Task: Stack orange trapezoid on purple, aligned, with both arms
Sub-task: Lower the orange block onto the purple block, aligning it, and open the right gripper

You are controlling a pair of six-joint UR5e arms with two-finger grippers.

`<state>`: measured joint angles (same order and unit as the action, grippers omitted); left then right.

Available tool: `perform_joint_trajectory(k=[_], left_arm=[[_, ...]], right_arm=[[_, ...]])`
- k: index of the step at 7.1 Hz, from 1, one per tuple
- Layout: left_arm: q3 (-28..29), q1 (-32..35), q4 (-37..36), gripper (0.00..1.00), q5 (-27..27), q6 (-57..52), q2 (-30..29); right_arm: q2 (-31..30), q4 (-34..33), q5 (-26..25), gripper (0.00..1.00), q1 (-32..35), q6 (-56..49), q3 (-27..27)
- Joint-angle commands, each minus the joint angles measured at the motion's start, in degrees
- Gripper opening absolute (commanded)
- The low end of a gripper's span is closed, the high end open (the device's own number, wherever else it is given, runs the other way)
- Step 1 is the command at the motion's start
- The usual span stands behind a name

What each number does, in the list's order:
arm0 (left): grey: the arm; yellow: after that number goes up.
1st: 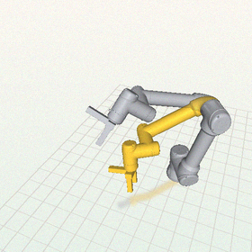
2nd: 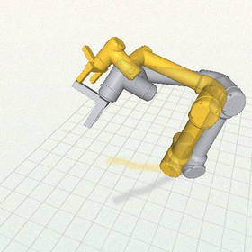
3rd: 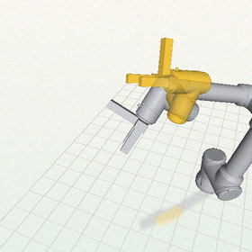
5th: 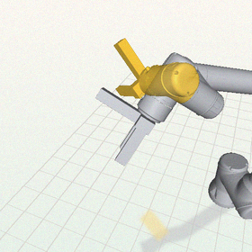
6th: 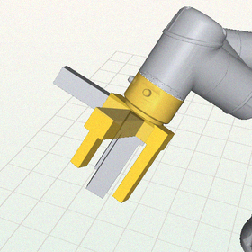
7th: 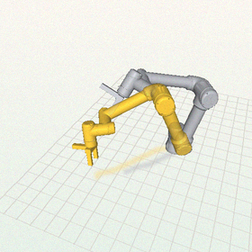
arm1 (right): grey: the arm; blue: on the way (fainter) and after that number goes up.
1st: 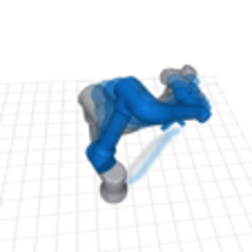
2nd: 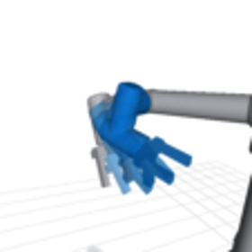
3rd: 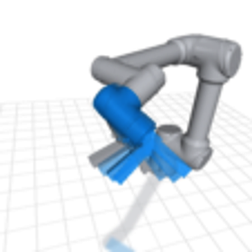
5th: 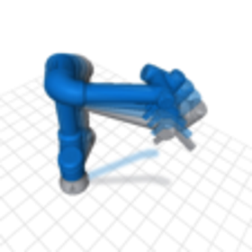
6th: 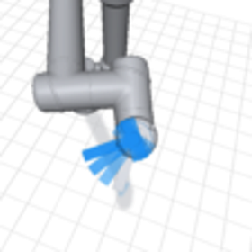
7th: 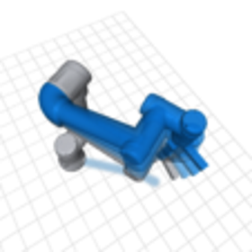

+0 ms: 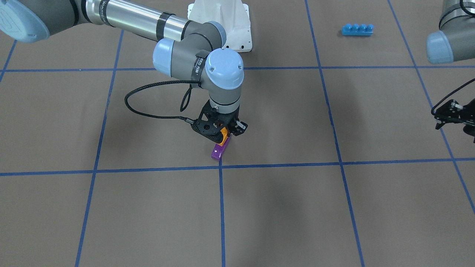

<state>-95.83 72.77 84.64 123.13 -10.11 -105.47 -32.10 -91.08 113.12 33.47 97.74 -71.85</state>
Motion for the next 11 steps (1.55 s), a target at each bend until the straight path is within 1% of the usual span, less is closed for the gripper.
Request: perform_joint_trajectory(k=[1, 4, 11], left_arm=[[0.0, -0.1, 0.0, 1.0, 0.0, 0.1, 0.0], [0.2, -0.1, 0.0, 1.0, 0.0, 0.0, 0.0], [0.3, -0.1, 0.0, 1.0, 0.0, 0.5, 0.0]], right_arm=[[-0.1, 0.1, -0.1, 0.0, -0.4, 0.0, 0.0], [-0.2, 0.2, -1.3, 0.0, -0.5, -0.2, 1.1], [-0.2, 4.0, -2.0, 0.0, -1.2, -0.2, 3.2]])
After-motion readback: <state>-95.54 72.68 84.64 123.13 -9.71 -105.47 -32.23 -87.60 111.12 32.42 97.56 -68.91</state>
